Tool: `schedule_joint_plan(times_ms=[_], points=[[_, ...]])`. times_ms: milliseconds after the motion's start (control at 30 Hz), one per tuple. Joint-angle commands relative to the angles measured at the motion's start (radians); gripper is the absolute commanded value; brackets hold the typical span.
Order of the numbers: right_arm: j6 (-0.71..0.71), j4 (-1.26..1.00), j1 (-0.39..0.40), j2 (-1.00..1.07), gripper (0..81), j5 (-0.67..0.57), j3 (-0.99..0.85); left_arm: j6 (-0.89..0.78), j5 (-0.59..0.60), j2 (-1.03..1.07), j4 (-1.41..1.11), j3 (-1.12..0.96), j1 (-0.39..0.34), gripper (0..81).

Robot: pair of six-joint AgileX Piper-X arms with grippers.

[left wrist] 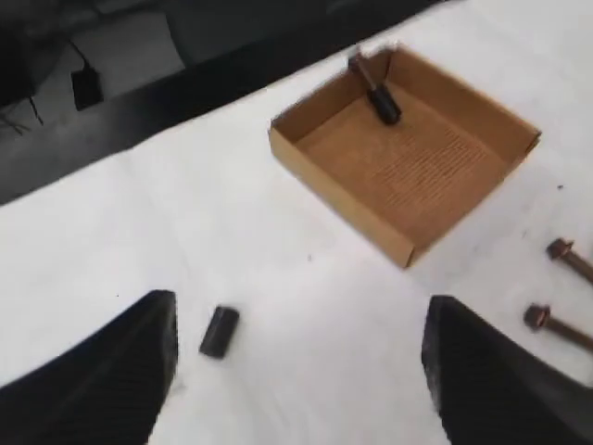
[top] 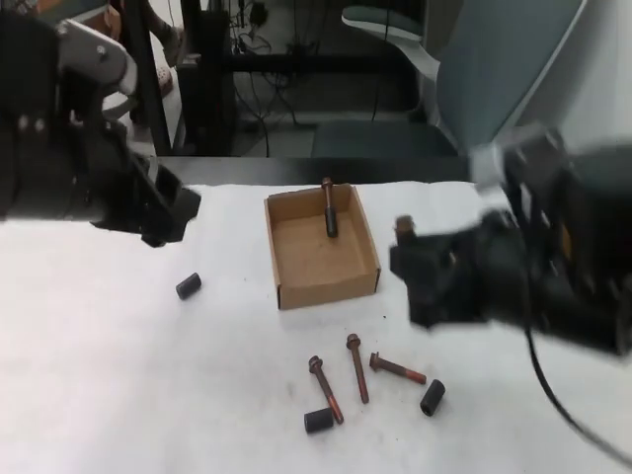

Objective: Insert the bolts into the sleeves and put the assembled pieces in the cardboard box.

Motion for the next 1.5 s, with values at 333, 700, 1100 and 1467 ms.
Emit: schedule_joint_plan(times_ms=[333, 700, 1100, 1467], points=[[-0.123, 0.239, -0.110, 0.565, 0.6, -0.030, -0.566, 0.372, -0.236, 0.448, 0.284, -0.296, -0.036, 68.2], [-0.130, 0.286, -0.123, 0.894, 0.6, -0.014, -0.839, 0.452, -0.313, 0.684, 0.265, -0.423, -0.036, 58.0], [-0.171, 0.421, -0.123, 0.897, 70.0, 0.001, -0.863, 0.466, -0.387, 0.809, 0.292, -0.514, -0.045, 42.7], [-0.179, 0.826, -0.113, 0.722, 61.7, 0.001, -0.863, 0.262, -0.220, 0.728, 0.433, -0.517, -0.064, 1.8]])
